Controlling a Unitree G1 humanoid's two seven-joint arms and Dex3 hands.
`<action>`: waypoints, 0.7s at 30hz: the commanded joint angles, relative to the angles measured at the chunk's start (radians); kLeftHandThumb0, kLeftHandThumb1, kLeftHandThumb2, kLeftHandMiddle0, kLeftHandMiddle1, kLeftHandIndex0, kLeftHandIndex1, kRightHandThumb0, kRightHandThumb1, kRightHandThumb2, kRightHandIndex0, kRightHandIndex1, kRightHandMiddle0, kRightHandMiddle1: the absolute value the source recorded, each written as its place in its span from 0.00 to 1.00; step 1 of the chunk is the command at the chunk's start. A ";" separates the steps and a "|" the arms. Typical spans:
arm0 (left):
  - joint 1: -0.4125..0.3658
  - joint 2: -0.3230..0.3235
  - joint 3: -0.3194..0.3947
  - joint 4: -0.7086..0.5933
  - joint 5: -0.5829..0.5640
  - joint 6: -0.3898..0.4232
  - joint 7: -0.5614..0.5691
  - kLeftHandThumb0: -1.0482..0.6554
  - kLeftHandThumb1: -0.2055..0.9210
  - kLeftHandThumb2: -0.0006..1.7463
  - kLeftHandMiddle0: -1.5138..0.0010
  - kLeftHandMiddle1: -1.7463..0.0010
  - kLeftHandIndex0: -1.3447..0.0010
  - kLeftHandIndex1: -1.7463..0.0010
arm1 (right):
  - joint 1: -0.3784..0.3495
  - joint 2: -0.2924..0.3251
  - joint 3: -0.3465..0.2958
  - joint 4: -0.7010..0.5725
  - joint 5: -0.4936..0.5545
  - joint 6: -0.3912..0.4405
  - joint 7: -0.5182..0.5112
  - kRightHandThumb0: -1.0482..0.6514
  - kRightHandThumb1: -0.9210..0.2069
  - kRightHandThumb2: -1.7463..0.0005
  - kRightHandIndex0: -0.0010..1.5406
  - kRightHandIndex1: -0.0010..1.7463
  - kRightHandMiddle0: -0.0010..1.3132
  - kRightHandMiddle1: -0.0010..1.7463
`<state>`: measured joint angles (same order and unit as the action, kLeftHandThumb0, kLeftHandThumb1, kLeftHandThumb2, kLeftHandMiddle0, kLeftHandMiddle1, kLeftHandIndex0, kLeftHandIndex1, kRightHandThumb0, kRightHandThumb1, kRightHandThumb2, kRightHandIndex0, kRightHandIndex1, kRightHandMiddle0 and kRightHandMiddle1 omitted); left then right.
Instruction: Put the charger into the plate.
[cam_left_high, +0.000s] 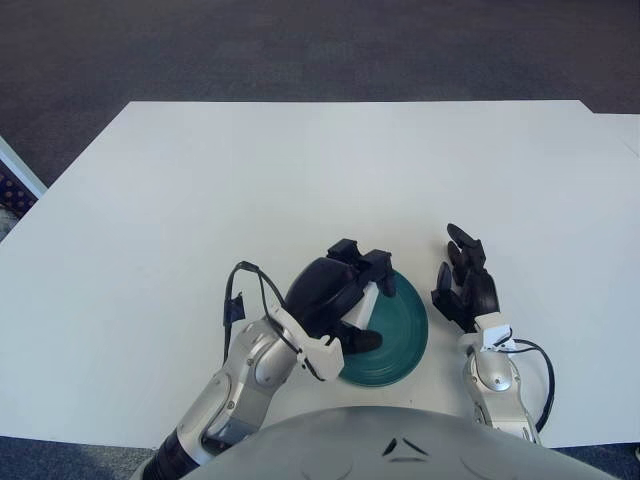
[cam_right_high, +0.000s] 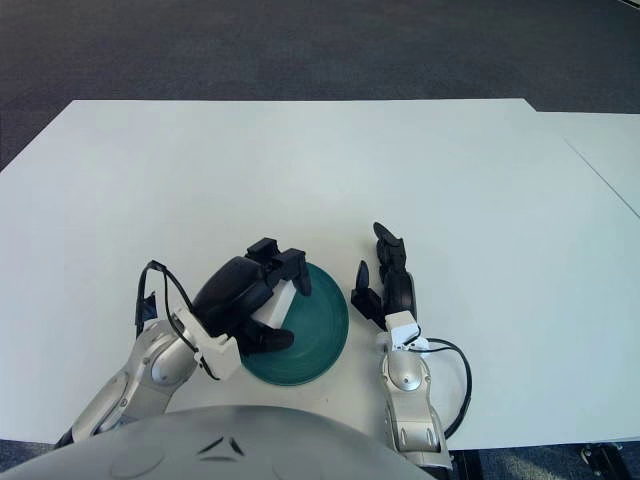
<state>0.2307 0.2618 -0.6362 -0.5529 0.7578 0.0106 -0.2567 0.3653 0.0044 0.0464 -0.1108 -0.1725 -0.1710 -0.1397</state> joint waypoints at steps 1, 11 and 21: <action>0.025 0.004 -0.033 0.004 0.011 -0.012 -0.017 0.35 0.53 0.70 0.28 0.00 0.59 0.00 | 0.015 -0.007 -0.004 0.049 0.000 0.025 0.006 0.20 0.00 0.46 0.14 0.00 0.00 0.33; 0.034 0.003 -0.061 0.048 0.023 -0.026 -0.028 0.36 0.54 0.69 0.29 0.00 0.60 0.00 | 0.009 -0.001 -0.004 0.050 0.015 0.021 0.012 0.20 0.00 0.47 0.15 0.00 0.00 0.35; -0.026 -0.001 -0.033 0.160 0.064 -0.065 0.028 0.36 0.58 0.66 0.31 0.00 0.63 0.00 | 0.010 0.014 0.001 0.039 0.008 0.021 0.001 0.20 0.00 0.46 0.16 0.01 0.00 0.34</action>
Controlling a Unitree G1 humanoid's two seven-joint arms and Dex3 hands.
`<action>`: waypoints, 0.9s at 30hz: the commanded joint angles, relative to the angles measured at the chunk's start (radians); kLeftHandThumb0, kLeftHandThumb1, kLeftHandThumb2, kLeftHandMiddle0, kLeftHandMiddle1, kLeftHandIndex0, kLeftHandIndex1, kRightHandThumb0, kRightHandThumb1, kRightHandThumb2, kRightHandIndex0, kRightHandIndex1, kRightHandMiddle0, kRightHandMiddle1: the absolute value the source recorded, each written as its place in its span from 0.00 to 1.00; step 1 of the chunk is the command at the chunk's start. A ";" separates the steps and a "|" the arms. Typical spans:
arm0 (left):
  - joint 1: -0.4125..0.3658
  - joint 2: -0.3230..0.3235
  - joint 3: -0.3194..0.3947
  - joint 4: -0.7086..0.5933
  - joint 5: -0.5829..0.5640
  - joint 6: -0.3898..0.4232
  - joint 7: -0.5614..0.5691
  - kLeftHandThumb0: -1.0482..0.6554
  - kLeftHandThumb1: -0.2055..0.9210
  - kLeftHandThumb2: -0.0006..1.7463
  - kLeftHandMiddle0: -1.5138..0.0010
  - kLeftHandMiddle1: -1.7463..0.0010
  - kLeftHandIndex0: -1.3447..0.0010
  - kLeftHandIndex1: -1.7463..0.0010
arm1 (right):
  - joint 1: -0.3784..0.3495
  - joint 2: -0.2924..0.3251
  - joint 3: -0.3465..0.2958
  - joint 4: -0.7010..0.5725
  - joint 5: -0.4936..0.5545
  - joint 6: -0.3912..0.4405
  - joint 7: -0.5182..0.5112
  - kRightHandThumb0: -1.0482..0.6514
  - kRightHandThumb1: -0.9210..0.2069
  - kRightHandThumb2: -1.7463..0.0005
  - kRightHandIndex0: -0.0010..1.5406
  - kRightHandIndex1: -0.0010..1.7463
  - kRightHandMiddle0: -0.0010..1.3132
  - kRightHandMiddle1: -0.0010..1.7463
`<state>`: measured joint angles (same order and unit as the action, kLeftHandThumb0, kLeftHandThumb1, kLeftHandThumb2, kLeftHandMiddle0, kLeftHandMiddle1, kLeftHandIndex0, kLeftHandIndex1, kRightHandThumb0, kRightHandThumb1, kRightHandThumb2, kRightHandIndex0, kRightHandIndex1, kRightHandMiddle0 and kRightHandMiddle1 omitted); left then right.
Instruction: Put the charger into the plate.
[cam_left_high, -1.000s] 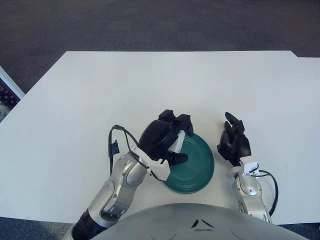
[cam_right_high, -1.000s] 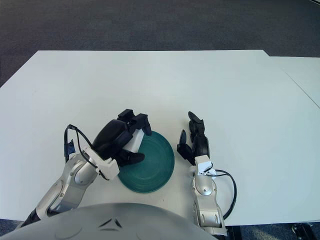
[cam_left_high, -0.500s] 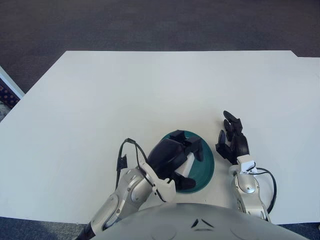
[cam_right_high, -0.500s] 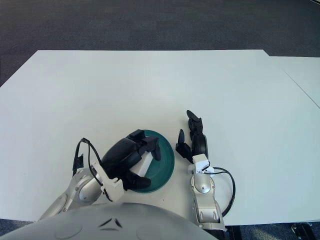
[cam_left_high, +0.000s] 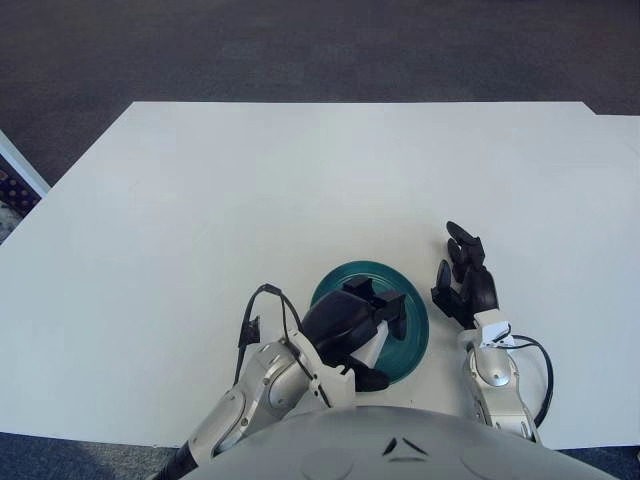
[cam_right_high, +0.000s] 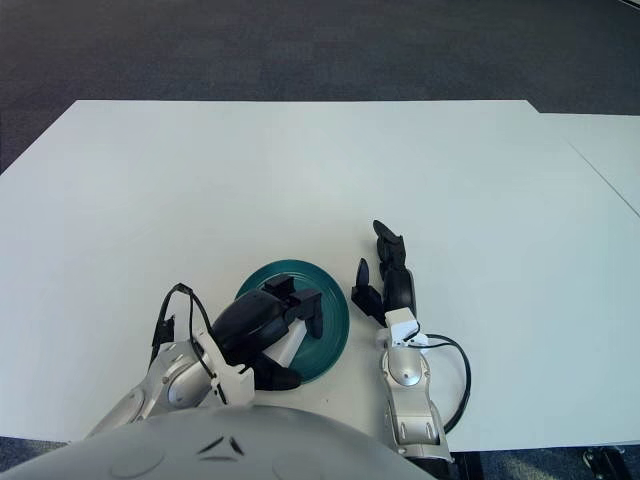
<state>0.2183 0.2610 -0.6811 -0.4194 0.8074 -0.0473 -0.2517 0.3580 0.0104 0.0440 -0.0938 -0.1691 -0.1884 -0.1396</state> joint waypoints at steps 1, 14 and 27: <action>-0.013 -0.002 0.014 0.029 0.014 -0.008 0.028 0.36 0.58 0.65 0.32 0.00 0.63 0.00 | 0.017 0.009 0.004 0.023 0.003 0.039 -0.001 0.20 0.00 0.46 0.16 0.01 0.00 0.34; 0.002 -0.007 0.041 0.042 0.009 0.007 0.040 0.11 0.97 0.39 0.78 0.40 0.90 0.25 | 0.019 0.002 0.016 0.022 -0.038 0.038 -0.021 0.19 0.00 0.44 0.16 0.00 0.00 0.33; 0.015 -0.034 0.109 0.030 -0.005 0.065 0.072 0.00 1.00 0.54 0.81 0.97 1.00 0.62 | 0.018 0.004 0.017 0.014 -0.029 0.062 -0.011 0.20 0.00 0.44 0.17 0.00 0.00 0.34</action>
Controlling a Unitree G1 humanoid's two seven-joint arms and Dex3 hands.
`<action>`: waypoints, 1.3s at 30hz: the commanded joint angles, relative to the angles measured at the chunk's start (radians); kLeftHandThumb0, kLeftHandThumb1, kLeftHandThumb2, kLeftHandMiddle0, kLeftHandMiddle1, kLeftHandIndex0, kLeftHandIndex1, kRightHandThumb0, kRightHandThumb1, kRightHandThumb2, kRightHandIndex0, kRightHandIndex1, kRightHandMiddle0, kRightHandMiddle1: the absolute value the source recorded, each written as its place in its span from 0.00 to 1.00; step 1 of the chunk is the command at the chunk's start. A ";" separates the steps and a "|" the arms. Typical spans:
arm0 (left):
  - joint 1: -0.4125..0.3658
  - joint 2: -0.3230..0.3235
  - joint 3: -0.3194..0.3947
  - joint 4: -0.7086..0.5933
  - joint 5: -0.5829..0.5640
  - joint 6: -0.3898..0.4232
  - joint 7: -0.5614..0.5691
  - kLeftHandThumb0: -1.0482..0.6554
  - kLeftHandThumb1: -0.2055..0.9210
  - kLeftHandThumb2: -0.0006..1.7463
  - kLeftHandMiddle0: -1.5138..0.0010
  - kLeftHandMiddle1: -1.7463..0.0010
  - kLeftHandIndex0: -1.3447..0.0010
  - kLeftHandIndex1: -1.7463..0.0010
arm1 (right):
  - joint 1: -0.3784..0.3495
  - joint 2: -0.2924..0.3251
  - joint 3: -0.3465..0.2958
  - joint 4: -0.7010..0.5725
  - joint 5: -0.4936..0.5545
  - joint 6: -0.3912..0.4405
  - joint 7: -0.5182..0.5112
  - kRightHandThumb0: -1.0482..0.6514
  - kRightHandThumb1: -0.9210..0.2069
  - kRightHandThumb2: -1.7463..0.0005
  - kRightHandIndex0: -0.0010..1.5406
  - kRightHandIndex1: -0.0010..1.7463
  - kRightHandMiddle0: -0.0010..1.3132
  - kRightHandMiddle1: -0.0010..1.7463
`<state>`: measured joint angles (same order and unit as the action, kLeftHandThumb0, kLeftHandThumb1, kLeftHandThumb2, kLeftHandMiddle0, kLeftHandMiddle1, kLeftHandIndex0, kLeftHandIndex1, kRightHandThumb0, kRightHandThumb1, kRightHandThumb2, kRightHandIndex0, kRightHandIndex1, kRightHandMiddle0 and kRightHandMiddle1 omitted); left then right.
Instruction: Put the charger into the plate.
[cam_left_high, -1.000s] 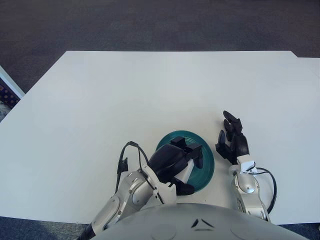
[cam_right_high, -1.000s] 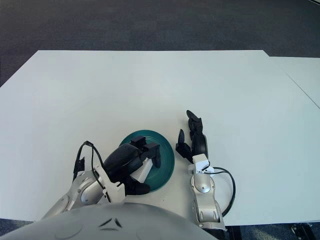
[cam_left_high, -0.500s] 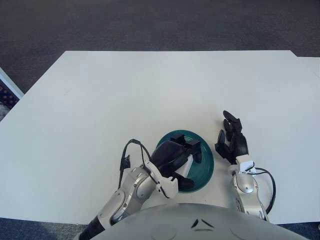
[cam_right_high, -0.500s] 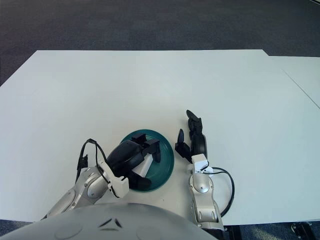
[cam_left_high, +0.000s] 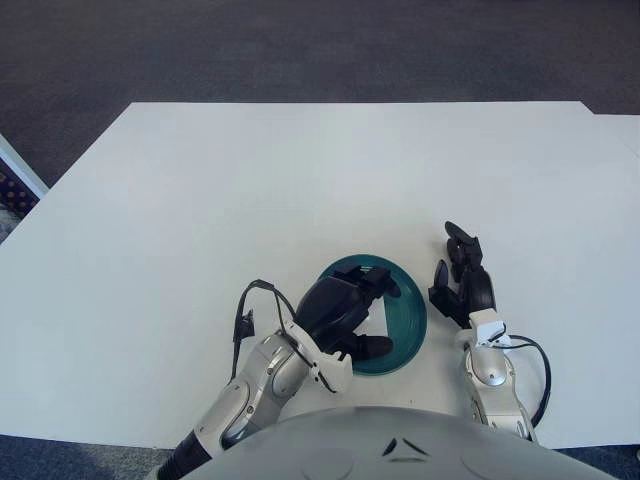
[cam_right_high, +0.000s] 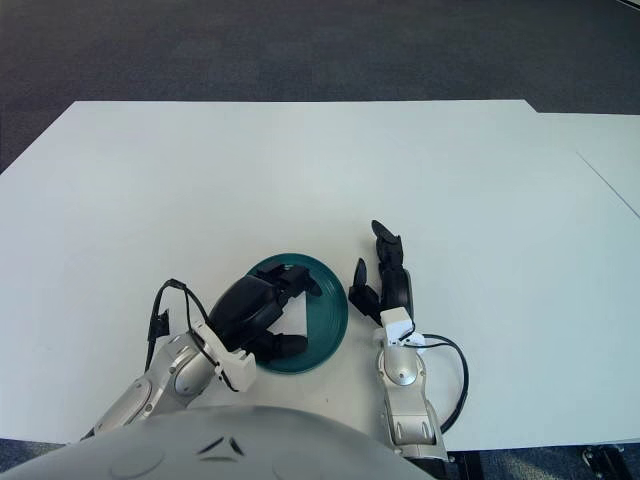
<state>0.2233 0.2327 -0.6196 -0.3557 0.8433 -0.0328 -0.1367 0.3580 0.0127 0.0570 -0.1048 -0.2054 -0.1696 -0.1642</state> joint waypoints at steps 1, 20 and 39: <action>0.009 -0.008 0.061 -0.045 -0.066 0.067 -0.065 0.00 1.00 0.53 0.83 0.98 1.00 0.66 | 0.017 0.002 0.004 0.026 0.011 0.042 0.015 0.20 0.00 0.44 0.17 0.01 0.00 0.34; 0.114 -0.583 0.439 -0.235 -0.636 0.707 0.040 0.04 1.00 0.50 0.82 0.98 0.90 0.51 | -0.003 0.029 0.017 0.050 0.063 0.034 0.030 0.20 0.00 0.48 0.16 0.00 0.00 0.32; 0.103 -0.584 0.886 -0.126 -1.421 0.695 0.229 0.02 1.00 0.50 0.92 0.99 1.00 0.80 | 0.002 0.027 0.033 0.049 0.085 0.006 0.079 0.19 0.00 0.47 0.16 0.00 0.00 0.29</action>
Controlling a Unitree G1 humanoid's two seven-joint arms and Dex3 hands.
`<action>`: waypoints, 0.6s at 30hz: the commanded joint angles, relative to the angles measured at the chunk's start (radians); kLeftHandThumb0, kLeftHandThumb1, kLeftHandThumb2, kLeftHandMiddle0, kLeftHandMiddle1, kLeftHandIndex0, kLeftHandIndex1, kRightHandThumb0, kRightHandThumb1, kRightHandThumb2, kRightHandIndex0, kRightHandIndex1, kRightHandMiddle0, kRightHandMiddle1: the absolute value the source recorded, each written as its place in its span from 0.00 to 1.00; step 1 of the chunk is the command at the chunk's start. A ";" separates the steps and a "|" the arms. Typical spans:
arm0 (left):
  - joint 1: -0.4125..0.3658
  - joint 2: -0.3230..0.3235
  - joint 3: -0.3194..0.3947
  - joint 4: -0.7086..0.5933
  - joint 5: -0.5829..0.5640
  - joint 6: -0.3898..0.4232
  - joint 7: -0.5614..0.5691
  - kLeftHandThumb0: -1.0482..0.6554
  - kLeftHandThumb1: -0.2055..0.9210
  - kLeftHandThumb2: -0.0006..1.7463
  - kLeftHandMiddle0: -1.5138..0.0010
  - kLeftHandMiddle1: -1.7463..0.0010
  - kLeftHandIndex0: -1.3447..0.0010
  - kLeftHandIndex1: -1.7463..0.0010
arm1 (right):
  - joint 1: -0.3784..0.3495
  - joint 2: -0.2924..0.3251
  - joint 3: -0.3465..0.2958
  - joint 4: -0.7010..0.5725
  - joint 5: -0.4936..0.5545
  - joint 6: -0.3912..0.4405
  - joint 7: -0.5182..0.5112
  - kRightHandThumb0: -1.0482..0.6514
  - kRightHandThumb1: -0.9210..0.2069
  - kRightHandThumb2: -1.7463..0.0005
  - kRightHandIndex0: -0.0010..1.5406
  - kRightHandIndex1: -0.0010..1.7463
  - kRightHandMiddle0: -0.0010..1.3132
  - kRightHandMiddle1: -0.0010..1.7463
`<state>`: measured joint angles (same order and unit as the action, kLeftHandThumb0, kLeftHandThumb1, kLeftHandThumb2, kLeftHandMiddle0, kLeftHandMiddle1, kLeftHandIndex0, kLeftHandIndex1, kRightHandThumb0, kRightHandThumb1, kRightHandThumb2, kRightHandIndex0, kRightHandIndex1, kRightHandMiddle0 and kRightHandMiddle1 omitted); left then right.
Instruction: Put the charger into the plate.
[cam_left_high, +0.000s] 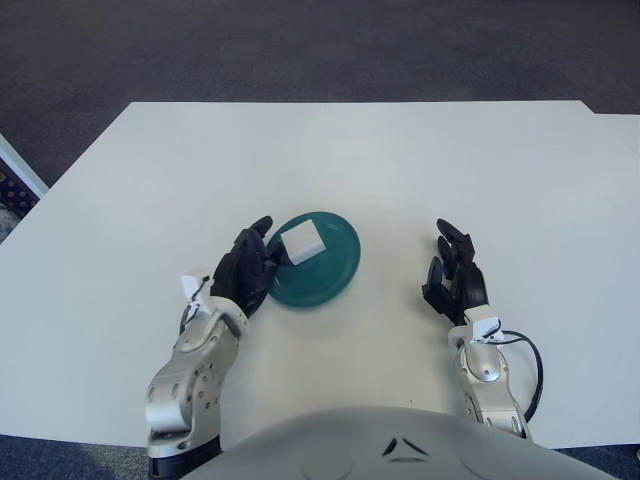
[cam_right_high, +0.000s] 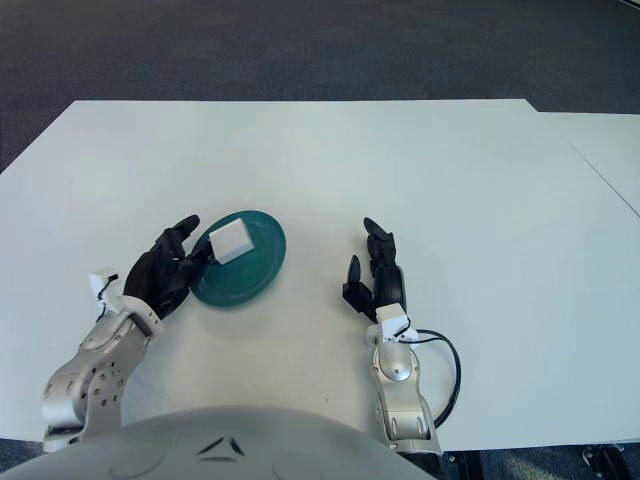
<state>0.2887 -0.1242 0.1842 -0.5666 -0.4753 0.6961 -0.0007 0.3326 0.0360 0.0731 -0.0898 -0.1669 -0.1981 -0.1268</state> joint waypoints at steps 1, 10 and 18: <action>0.047 -0.216 0.075 0.094 -0.109 -0.044 0.097 0.02 1.00 0.51 0.90 0.99 1.00 0.77 | 0.028 0.003 0.015 0.034 0.051 0.034 0.047 0.18 0.00 0.47 0.16 0.00 0.00 0.29; 0.077 -0.146 0.031 0.120 -0.198 -0.057 0.204 0.01 1.00 0.55 0.83 0.99 0.99 0.67 | 0.031 0.000 -0.001 0.044 0.081 0.022 0.068 0.19 0.00 0.49 0.18 0.01 0.00 0.31; 0.089 -0.106 -0.006 0.139 -0.241 -0.087 0.267 0.03 1.00 0.54 0.80 0.99 1.00 0.67 | 0.030 -0.018 -0.015 0.050 0.089 0.023 0.080 0.19 0.00 0.49 0.17 0.00 0.00 0.31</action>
<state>0.3442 -0.1311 0.1849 -0.4815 -0.7195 0.5855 0.2080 0.3382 0.0256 0.0654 -0.0759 -0.0904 -0.2077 -0.0545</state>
